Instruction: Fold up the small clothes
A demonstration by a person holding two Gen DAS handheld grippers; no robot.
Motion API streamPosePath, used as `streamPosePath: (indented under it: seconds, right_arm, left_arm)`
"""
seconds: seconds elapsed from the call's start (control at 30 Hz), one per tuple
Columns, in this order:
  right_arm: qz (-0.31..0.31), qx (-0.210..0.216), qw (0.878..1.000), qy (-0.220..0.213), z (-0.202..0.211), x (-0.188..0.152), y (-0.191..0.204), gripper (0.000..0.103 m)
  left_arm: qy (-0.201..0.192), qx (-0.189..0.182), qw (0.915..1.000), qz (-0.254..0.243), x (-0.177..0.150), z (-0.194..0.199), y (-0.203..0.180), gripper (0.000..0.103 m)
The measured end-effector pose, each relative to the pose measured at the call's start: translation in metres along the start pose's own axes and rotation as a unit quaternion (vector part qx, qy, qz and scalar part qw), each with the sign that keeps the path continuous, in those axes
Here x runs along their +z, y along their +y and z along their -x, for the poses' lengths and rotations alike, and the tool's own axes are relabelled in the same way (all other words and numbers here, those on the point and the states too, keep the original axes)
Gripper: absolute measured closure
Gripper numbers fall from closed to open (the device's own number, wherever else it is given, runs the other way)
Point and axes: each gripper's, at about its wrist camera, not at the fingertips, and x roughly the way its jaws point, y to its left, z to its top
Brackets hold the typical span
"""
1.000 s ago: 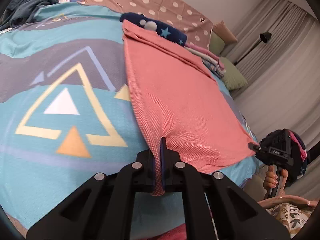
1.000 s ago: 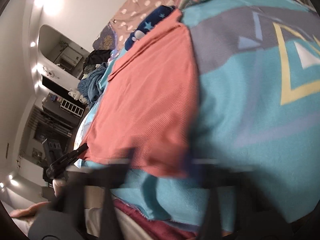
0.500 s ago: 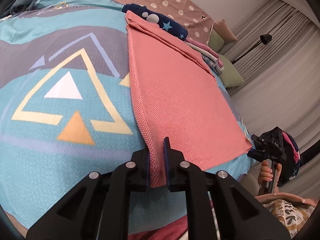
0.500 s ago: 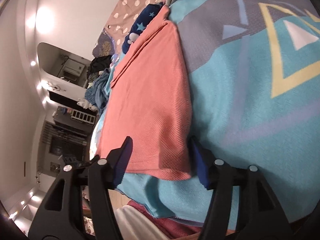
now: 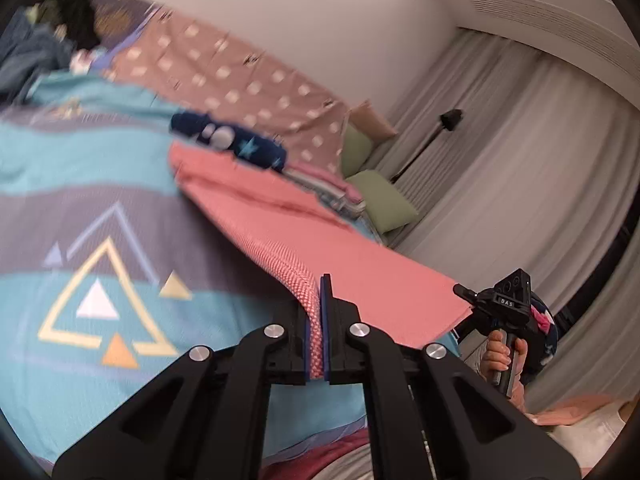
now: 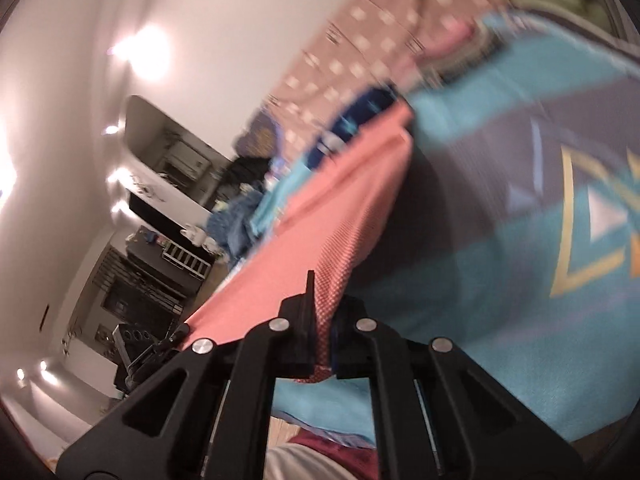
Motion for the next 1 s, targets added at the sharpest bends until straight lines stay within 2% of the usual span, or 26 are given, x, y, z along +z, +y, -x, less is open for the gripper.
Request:
streamPosePath:
  seconds: [0.07, 0.17, 0.27, 0.37, 0.5, 0.73, 0.83, 1.0]
  right_arm:
    - [0.027, 0.006, 0.999, -0.019, 0.018, 0.001, 0.018, 0.099]
    - [0.083, -0.007, 0.995, -0.050, 0.046, 0.000, 0.045, 0.098]
    - [0.118, -0.030, 0.991, -0.064, 0.055, -0.002, 0.051, 0.097]
    - [0.108, -0.061, 0.990, -0.065, 0.034, 0.005, 0.040, 0.097]
    - [0.097, -0.084, 0.990, -0.061, -0.006, 0.020, 0.026, 0.097]
    - [0.124, -0.104, 0.986, -0.045, -0.053, 0.046, 0.026, 0.095]
    - [0.129, -0.106, 0.985, -0.040, -0.069, 0.058, 0.023, 0.095]
    - [0.131, -0.116, 0.984, -0.037, -0.089, 0.076, 0.018, 0.096]
  left_arm:
    - [-0.022, 0.005, 0.9991, -0.035, 0.008, 0.019, -0.025, 0.100]
    - [-0.047, 0.018, 0.9950, -0.086, 0.014, 0.037, -0.050, 0.099]
    - [-0.052, 0.036, 0.9913, -0.115, 0.017, 0.027, -0.055, 0.099]
    - [-0.043, 0.074, 0.9899, -0.114, 0.021, -0.002, -0.043, 0.099]
    - [-0.017, 0.135, 0.9824, -0.127, 0.027, -0.046, -0.030, 0.099]
    - [-0.002, 0.195, 0.9711, -0.137, 0.048, -0.095, -0.004, 0.099]
    - [0.000, 0.208, 0.9673, -0.145, 0.056, -0.110, 0.004, 0.099]
    - [0.000, 0.211, 0.9682, -0.134, 0.072, -0.128, 0.016, 0.099]
